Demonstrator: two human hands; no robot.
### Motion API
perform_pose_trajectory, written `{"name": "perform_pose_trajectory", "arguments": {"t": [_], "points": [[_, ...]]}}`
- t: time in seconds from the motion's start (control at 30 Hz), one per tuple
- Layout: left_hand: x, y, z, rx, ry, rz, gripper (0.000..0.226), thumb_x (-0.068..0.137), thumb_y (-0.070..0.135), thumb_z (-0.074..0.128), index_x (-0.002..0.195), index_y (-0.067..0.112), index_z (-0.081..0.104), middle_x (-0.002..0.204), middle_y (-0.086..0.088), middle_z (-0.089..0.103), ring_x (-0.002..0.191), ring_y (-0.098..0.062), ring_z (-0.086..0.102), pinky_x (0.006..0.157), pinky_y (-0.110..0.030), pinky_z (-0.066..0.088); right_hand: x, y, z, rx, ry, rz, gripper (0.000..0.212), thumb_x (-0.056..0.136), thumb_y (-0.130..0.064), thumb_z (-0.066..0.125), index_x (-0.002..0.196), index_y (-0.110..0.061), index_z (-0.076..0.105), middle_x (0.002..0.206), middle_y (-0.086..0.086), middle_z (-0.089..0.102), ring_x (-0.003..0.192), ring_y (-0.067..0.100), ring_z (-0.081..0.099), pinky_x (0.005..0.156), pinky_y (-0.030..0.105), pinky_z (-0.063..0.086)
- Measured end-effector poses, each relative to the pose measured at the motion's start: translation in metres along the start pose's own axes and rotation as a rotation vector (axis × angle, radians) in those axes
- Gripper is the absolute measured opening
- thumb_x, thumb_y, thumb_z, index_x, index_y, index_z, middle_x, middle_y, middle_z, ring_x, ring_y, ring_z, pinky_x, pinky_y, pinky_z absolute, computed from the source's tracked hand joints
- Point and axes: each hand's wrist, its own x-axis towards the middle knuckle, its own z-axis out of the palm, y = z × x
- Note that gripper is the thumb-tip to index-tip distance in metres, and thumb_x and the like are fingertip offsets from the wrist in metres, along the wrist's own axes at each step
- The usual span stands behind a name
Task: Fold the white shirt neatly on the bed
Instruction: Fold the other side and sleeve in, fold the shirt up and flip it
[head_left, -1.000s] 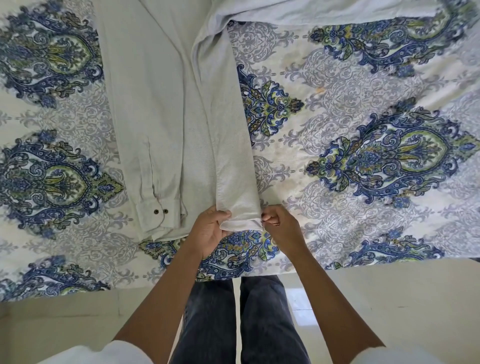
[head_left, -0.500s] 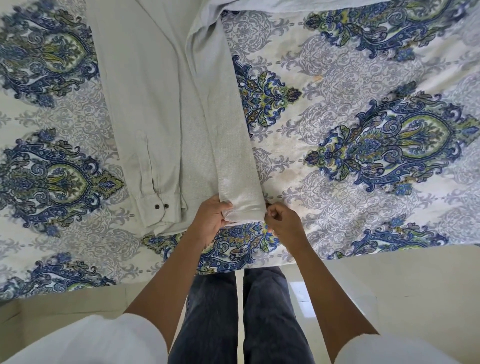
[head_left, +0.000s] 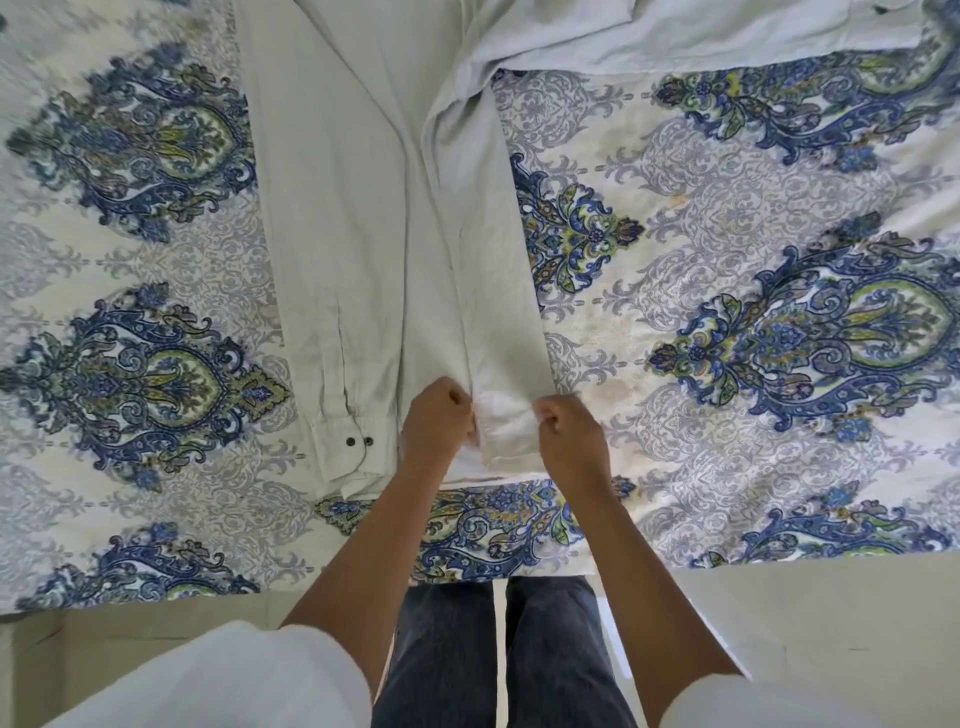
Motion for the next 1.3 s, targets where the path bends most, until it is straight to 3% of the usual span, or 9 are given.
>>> {"name": "perform_pose_trajectory", "arguments": {"t": [0.1, 0.17, 0.23, 0.3, 0.43, 0.63, 1.0, 1.13, 1.3], "points": [[-0.002, 0.019, -0.014, 0.289, 0.247, 0.221, 0.014, 0.091, 0.011, 0.038, 0.083, 0.012, 0.051, 0.077, -0.002, 0.056, 0.075, -0.021, 0.055, 0.062, -0.034, 0.046, 0.008, -0.017, -0.003, 0.063, 0.185, 0.075, 0.02, 0.091, -0.005, 0.044, 0.093, -0.006, 0.064, 0.097, 0.007, 0.065, 0.089, 0.026, 0.06, 0.071, 0.029, 0.043], [0.016, 0.041, -0.021, 0.368, 0.5, 0.62, 0.018, 0.084, 0.013, 0.041, 0.089, 0.009, 0.058, 0.089, -0.007, 0.06, 0.084, -0.026, 0.057, 0.066, -0.035, 0.047, 0.022, -0.038, 0.0, -0.001, 0.318, -0.158, 0.027, 0.086, -0.007, 0.039, 0.093, -0.003, 0.065, 0.094, 0.011, 0.066, 0.091, 0.031, 0.06, 0.074, 0.031, 0.047], [0.055, 0.065, -0.028, 0.512, 0.532, 0.897, 0.035, 0.079, 0.013, 0.043, 0.109, 0.008, 0.061, 0.119, -0.011, 0.061, 0.111, -0.029, 0.056, 0.086, -0.037, 0.046, 0.05, -0.059, 0.006, -0.087, 0.366, -0.328, 0.038, 0.081, -0.012, 0.033, 0.096, 0.0, 0.065, 0.097, 0.015, 0.065, 0.093, 0.036, 0.061, 0.076, 0.037, 0.052], [0.093, 0.087, -0.039, 0.7, 0.338, 0.914, 0.051, 0.088, 0.016, 0.041, 0.138, 0.008, 0.041, 0.149, -0.009, 0.034, 0.139, -0.026, 0.031, 0.108, -0.042, 0.03, 0.083, -0.075, 0.013, -0.191, 0.345, -0.419, 0.045, 0.079, -0.013, 0.032, 0.106, 0.002, 0.064, 0.107, 0.018, 0.064, 0.1, 0.036, 0.061, 0.084, 0.041, 0.052], [0.16, 0.113, -0.068, 0.974, 0.191, 0.885, 0.062, 0.093, 0.036, 0.014, 0.15, 0.015, 0.003, 0.159, -0.002, -0.002, 0.146, -0.019, -0.003, 0.116, -0.043, 0.002, 0.149, -0.097, 0.032, -0.409, 0.326, -0.476, 0.049, 0.079, -0.011, 0.035, 0.117, 0.005, 0.059, 0.125, 0.022, 0.058, 0.119, 0.035, 0.055, 0.097, 0.046, 0.045], [0.22, 0.127, -0.09, 1.054, 0.329, 0.997, 0.06, 0.094, 0.045, 0.005, 0.15, 0.021, 0.006, 0.158, -0.003, 0.013, 0.144, -0.02, 0.015, 0.116, -0.047, 0.001, 0.194, -0.102, 0.041, -0.596, 0.279, -0.375, 0.059, 0.096, -0.033, 0.019, 0.147, -0.002, 0.017, 0.156, 0.015, 0.012, 0.145, 0.026, 0.009, 0.117, 0.038, 0.005], [0.192, 0.139, -0.086, 1.013, 0.29, 0.979, 0.06, 0.097, 0.039, 0.02, 0.15, 0.012, 0.01, 0.157, -0.011, 0.012, 0.145, -0.026, 0.011, 0.116, -0.045, -0.001, 0.041, -0.007, 0.058, -0.739, 0.225, -0.269, 0.057, 0.098, -0.036, 0.02, 0.148, -0.009, 0.02, 0.156, 0.008, 0.016, 0.145, 0.019, 0.013, 0.115, 0.045, 0.009], [0.145, 0.093, -0.047, 1.057, 0.067, 1.329, 0.06, 0.098, 0.041, 0.025, 0.149, 0.012, 0.016, 0.157, -0.008, 0.014, 0.145, -0.022, 0.01, 0.116, -0.042, 0.006, 0.062, -0.028, 0.053, -0.691, 0.269, -0.245, 0.056, 0.095, -0.034, 0.024, 0.142, -0.007, 0.032, 0.151, 0.012, 0.031, 0.141, 0.02, 0.018, 0.112, 0.046, 0.008], [0.168, 0.081, -0.055, 1.06, 0.15, 1.235, 0.06, 0.098, 0.044, 0.017, 0.149, 0.014, 0.016, 0.157, -0.007, 0.014, 0.145, -0.022, 0.01, 0.117, -0.039, 0.011, 0.087, -0.029, 0.052, -0.689, 0.28, -0.294, 0.057, 0.095, -0.033, 0.029, 0.146, -0.006, 0.023, 0.154, 0.008, 0.019, 0.143, 0.019, 0.014, 0.115, 0.045, 0.012]]}}
